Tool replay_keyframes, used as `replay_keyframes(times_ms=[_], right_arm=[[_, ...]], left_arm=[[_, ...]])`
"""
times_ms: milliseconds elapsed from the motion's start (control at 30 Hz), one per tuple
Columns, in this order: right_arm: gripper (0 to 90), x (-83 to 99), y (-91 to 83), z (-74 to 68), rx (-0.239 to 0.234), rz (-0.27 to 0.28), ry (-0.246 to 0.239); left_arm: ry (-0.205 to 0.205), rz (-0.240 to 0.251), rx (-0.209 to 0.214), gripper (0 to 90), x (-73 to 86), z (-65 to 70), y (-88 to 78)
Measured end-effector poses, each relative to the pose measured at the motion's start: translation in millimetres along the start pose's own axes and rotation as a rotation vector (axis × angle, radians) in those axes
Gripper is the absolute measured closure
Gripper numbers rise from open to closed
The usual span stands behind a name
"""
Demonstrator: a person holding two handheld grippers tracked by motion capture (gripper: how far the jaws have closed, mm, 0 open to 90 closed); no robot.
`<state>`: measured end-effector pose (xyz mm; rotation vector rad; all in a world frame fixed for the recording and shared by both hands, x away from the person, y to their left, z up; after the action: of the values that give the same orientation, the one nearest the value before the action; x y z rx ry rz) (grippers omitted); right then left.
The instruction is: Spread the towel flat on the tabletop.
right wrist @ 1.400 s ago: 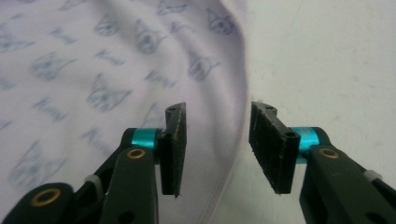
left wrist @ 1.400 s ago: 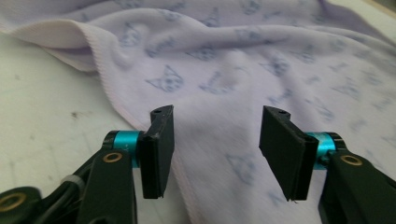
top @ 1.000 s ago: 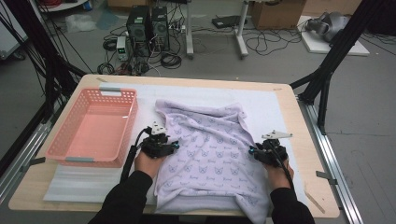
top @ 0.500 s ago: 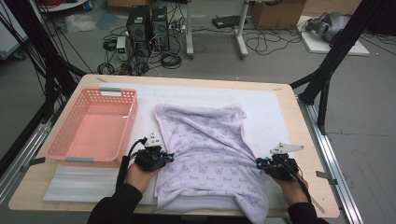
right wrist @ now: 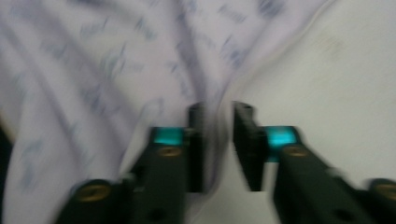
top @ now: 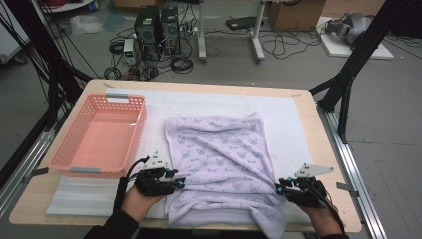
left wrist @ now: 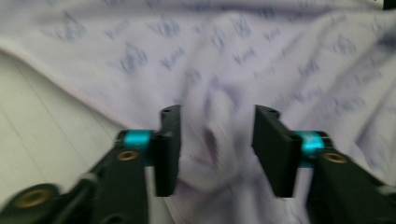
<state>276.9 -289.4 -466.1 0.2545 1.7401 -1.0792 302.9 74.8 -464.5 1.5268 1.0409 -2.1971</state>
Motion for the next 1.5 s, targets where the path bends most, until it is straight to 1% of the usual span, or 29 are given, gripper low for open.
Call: replay_keyframes(times_ms=[33,67,100,200,233,300,367,400,433,467,533,567,600,633,667,700,733,800,867,900,933,967,1033,1067,1167,1300,1367,1400,1500], right_arm=[[62.7,-6.7,2.9,3.5,0.013,0.026,0.009],[59.7,-11.5,5.4,6.3,0.027,0.039,0.009],[59.5,-19.6,11.1,10.9,0.049,0.059,0.009],[55.3,-37.0,31.6,22.4,0.091,0.093,0.007],[55.3,-41.6,39.9,25.9,0.106,0.097,0.01],[54.1,-48.1,58.0,32.0,0.129,0.092,0.002],[53.2,-49.8,74.8,35.3,0.144,0.059,0.001],[53.3,-49.9,82.1,37.3,0.156,0.043,-0.009],[54.1,-49.8,88.2,38.6,0.158,0.037,-0.013],[56.8,-48.7,93.5,40.7,0.159,0.026,-0.019],[64.1,-44.1,101.5,43.3,0.155,-0.007,-0.013],[69.4,-42.0,104.6,44.2,0.145,-0.02,-0.014],[79.5,-42.5,104.8,43.5,0.13,-0.012,-0.006],[86.0,-42.7,104.1,42.4,0.115,-0.016,-0.016],[86.8,-42.2,103.0,40.9,0.116,-0.024,-0.027],[87.3,-41.6,101.7,39.5,0.109,-0.028,-0.029],[87.6,-40.6,99.2,37.5,0.096,-0.036,-0.027],[87.7,-37.6,92.9,34.4,0.076,-0.039,-0.031],[87.7,-33.8,84.9,30.6,0.05,-0.027,-0.024],[87.7,-31.7,80.5,29.5,0.048,-0.022,-0.027],[87.7,-29.7,75.9,28.1,0.043,-0.017,-0.023],[87.7,-27.6,71.1,26.4,0.036,-0.009,-0.011],[87.7,-22.5,61.6,23.0,0.028,-0.003,-0.015],[87.7,-20.3,57.9,21.4,0.024,-0.005,-0.014],[87.7,-12.4,42.5,13.8,0.009,-0.016,-0.024],[87.7,-6.3,24.0,5.6,-0.014,-0.023,-0.025],[87.7,-3.6,16.6,1.3,-0.027,-0.03,-0.023],[87.8,-1.7,13.8,-0.4,-0.032,-0.036,-0.032],[87.8,4.9,7.1,-7.0,-0.054,-0.063,-0.039]], left_arm=[[-0.004,0.013,-0.01,47.8,-4.2,-2.5,1.9],[-0.008,0.042,-0.027,46.2,-11.8,-7.0,6.0],[0.003,0.055,-0.04,45.3,-17.2,-11.3,10.0],[0.003,0.085,-0.087,44.0,-29.4,-27.0,26.8],[0.005,0.088,-0.113,44.0,-31.6,-33.4,32.4],[-0.015,0.091,-0.156,44.9,-33.1,-44.4,43.2],[-0.025,0.076,-0.179,45.2,-31.1,-52.7,52.7],[-0.034,0.071,-0.186,45.1,-29.1,-55.8,56.9],[-0.035,0.052,-0.198,44.8,-26.1,-58.9,60.3],[-0.038,0.037,-0.209,43.8,-23.0,-61.0,63.8],[-0.047,-0.005,-0.205,43.2,-15.9,-61.7,70.4],[-0.025,-0.007,-0.211,43.1,-14.6,-60.4,72.0],[0.016,-0.022,-0.229,46.2,-14.2,-59.7,71.4],[0.046,-0.03,-0.236,54.4,-14.0,-58.8,70.5],[0.048,-0.041,-0.222,69.0,-13.7,-57.5,68.6],[0.048,-0.054,-0.205,80.7,-13.0,-56.0,66.6],[0.061,-0.07,-0.19,84.3,-12.4,-53.9,64.3],[0.073,-0.099,-0.157,85.8,-10.7,-49.5,58.8],[0.068,-0.115,-0.133,86.0,-8.2,-44.8,53.4],[0.071,-0.115,-0.123,86.1,-7.5,-41.8,50.6],[0.065,-0.104,-0.11,86.1,-6.8,-38.7,47.5],[0.062,-0.105,-0.099,86.1,-5.2,-35.6,44.5],[0.054,-0.104,-0.078,86.1,-1.0,-30.8,40.0],[0.042,-0.104,-0.064,86.1,2.5,-27.3,36.5],[0.023,-0.097,-0.031,86.2,8.1,-19.9,29.1],[0.036,-0.116,0.021,86.5,13.2,-5.2,20.1],[0.018,-0.121,0.035,86.6,14.5,0.4,15.4],[0.026,-0.121,0.045,86.5,14.8,2.7,12.8],[0.015,-0.118,0.086,86.5,15.5,10.8,5.6]])
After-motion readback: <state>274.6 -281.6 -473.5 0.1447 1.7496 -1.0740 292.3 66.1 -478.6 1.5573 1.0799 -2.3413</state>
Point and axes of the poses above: each handheld gripper's, and its own axes: y roughly forward along the jaws, x roughly out of its underside, z roughly to its right, the point moved 7 cm from there along y, roughly forward along the jaws, and after that the axes turned 12 degrees about z, right-handed, at the moved point
